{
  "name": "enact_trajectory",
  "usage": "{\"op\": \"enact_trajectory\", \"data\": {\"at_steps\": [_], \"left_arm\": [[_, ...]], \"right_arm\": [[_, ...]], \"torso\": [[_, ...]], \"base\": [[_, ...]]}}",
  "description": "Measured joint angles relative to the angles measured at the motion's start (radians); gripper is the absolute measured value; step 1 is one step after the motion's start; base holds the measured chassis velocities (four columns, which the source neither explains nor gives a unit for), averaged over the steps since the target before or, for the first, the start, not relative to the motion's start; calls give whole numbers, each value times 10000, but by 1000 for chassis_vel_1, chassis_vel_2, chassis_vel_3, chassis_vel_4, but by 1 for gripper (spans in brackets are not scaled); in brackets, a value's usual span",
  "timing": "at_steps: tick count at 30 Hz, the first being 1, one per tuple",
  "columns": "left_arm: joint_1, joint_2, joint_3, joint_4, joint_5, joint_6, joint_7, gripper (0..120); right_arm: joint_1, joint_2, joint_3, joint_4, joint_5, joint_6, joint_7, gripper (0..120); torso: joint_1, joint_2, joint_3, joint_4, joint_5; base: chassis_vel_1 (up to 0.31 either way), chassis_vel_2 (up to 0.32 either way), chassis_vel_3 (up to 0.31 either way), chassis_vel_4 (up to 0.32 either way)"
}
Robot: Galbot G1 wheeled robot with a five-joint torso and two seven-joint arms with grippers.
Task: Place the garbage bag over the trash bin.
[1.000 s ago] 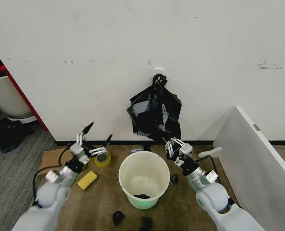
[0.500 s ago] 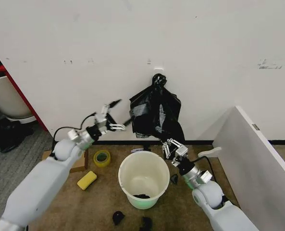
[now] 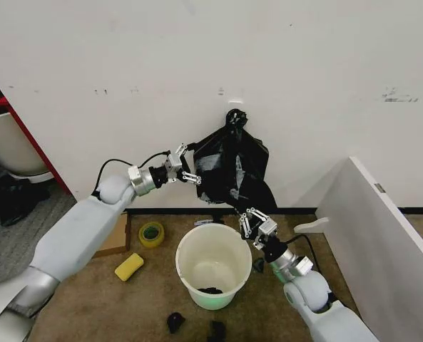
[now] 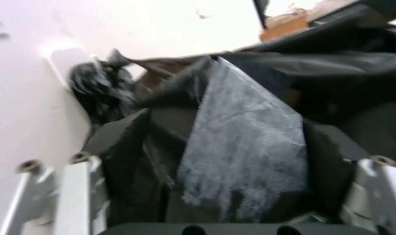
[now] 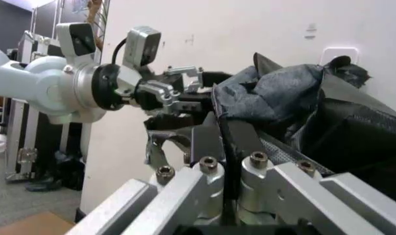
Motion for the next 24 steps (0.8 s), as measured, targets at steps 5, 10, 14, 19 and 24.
{"op": "enact_trajectory", "data": {"at_steps": [5,10,14,19,24], "left_arm": [[42,-29,-163,203,92,114,869,58],[266,-123,-367,244,225,124,1004,41],[657,-86,-684,-48,226,65,672,23],[1456,79,-1207,-744,-53,-35,-366,8],[2892,183,-1958,-1812,-451,-140,-1778,0]], "right_arm": [[17,-41,41,-2,6,0,15,0],[28,-61,85,0,25,1,53,0],[-44,-113,83,30,41,38,159,0],[-277,-197,-113,133,-41,4,988,0],[-784,-372,-375,487,-86,-217,2335,0]], "torso": [[0,0,0,1,1],[-1,0,0,0,-1],[0,0,-1,-1,0],[-1,0,-1,0,0],[-2,0,-3,1,2]], "base": [[0,0,0,0],[0,0,0,0],[0,0,0,0],[0,0,0,0],[0,0,0,0]]}}
